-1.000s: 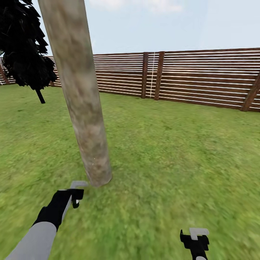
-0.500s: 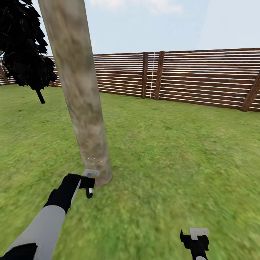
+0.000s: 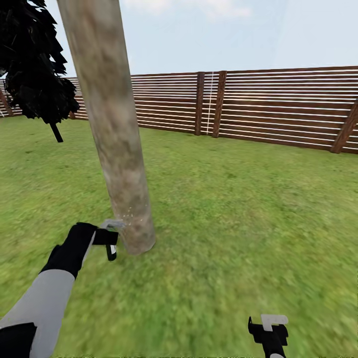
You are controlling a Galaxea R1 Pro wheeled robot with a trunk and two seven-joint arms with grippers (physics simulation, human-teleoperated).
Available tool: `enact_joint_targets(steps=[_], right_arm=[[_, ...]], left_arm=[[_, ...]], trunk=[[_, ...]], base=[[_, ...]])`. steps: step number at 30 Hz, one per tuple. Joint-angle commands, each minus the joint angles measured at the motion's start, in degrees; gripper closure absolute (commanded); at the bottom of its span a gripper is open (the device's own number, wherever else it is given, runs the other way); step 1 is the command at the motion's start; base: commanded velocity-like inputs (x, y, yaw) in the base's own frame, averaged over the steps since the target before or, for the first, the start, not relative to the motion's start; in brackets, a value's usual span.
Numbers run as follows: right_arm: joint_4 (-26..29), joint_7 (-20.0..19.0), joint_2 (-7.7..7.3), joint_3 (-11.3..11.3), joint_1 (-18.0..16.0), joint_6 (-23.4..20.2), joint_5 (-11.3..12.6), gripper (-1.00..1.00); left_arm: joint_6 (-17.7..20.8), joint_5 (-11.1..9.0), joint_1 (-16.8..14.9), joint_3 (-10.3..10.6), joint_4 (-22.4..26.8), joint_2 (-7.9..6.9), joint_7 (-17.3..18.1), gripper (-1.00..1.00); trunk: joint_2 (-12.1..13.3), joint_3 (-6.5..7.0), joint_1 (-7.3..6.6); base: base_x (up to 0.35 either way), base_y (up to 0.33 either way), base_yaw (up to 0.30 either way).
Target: In the garden, pick up the pesticide atomizer on the floor and spray pesticide onto both trees until each tree trunk is fully covered.
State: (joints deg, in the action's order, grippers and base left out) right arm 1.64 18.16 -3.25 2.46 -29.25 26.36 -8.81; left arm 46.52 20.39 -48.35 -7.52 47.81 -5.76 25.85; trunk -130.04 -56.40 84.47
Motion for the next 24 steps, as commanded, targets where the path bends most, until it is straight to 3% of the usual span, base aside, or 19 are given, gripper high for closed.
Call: enact_joint_targets(steps=[1, 2, 3, 5, 7, 9, 11, 12, 15, 16, 18, 24], right_arm=[[-0.06, 0.3, 0.0, 0.26, -0.03, 0.1, -0.6, -1.0], [-0.06, 0.3, 0.0, 0.26, -0.02, 0.1, -0.6, -1.0], [-0.06, 0.3, 0.0, 0.26, -0.02, 0.1, -0.6, -1.0], [-0.06, 0.3, 0.0, 0.26, -0.01, 0.1, -0.6, -1.0], [-0.06, 0.3, 0.0, 0.26, -0.01, 0.1, -0.6, -1.0], [-0.06, 0.29, 0.0, 0.26, -0.01, 0.1, -0.6, -1.0], [-0.06, 0.29, 0.0, 0.26, -0.01, 0.1, -0.6, -1.0], [-0.06, 0.29, 0.0, 0.26, -0.01, 0.1, -0.6, -1.0], [-0.05, 0.3, 0.02, 0.26, -0.01, 0.1, -0.6, -1.0], [-0.05, 0.3, 0.04, 0.26, -0.01, 0.1, -0.6, -1.0], [-0.04, 0.3, 0.04, 0.26, -0.01, 0.1, -0.6, -1.0], [0.0, 0.3, 0.03, 0.26, -0.01, 0.1, -0.6, -1.0]], left_arm=[[0.49, 0.69, -0.1, -0.1, 0.28, 0.26, 0.57, 1.0], [1.18, 0.63, -0.2, 0.03, 0.58, 0.74, 0.58, 1.0], [3.38, 0.62, -1.53, 0.73, 1.13, 2.26, 0.54, 1.0], [4.5, 0.71, -2.87, 1.0, 1.33, 2.4, 0.52, 1.0], [4.77, 0.81, -3.74, 0.94, 1.35, 1.44, 0.52, 1.0], [4.94, 0.39, -4.29, 0.69, 1.37, -2.6, 0.64, 1.0], [5.08, 0.29, -4.42, 0.81, 1.51, -3.73, 0.74, 1.0], [5.33, 0.28, -4.44, 0.97, 1.59, -3.51, 0.76, 1.0], [5.99, 0.46, -5.13, 1.23, 1.66, 0.09, 0.72, 1.0], [6.21, 0.51, -5.75, 1.21, 1.67, 0.53, 0.71, 1.0], [7.58, 0.71, -6.6, 1.13, 1.67, 0.38, 0.69, 1.0], [8.17, 0.79, -6.34, 1.18, 1.6, -2.24, 0.69, 1.0]], trunk=[[-0.02, -0.05, -0.02], [-0.02, -0.05, -0.02], [-0.02, -0.05, -0.02], [-0.02, -0.05, -0.02], [-0.02, -0.05, -0.02], [-0.02, -0.05, -0.02], [-0.02, -0.05, -0.02], [-0.02, -0.05, -0.02], [-0.02, -0.05, -0.02], [-0.02, -0.05, -0.02], [-0.02, -0.05, -0.02], [-0.02, -0.05, -0.02]], base=[[-0.039, 0.015, 0.0], [-0.025, 0.01, 0.0], [-0.008, 0.003, 0.0], [-0.003, 0.001, 0.0], [-0.001, 0.0, 0.0], [0.0, 0.0, 0.0], [0.0, 0.0, 0.0], [0.0, 0.0, 0.0], [0.0, 0.0, 0.048], [0.0, 0.0, 0.206], [0.0, 0.0, 0.252], [0.012, 0.0, 0.183]])
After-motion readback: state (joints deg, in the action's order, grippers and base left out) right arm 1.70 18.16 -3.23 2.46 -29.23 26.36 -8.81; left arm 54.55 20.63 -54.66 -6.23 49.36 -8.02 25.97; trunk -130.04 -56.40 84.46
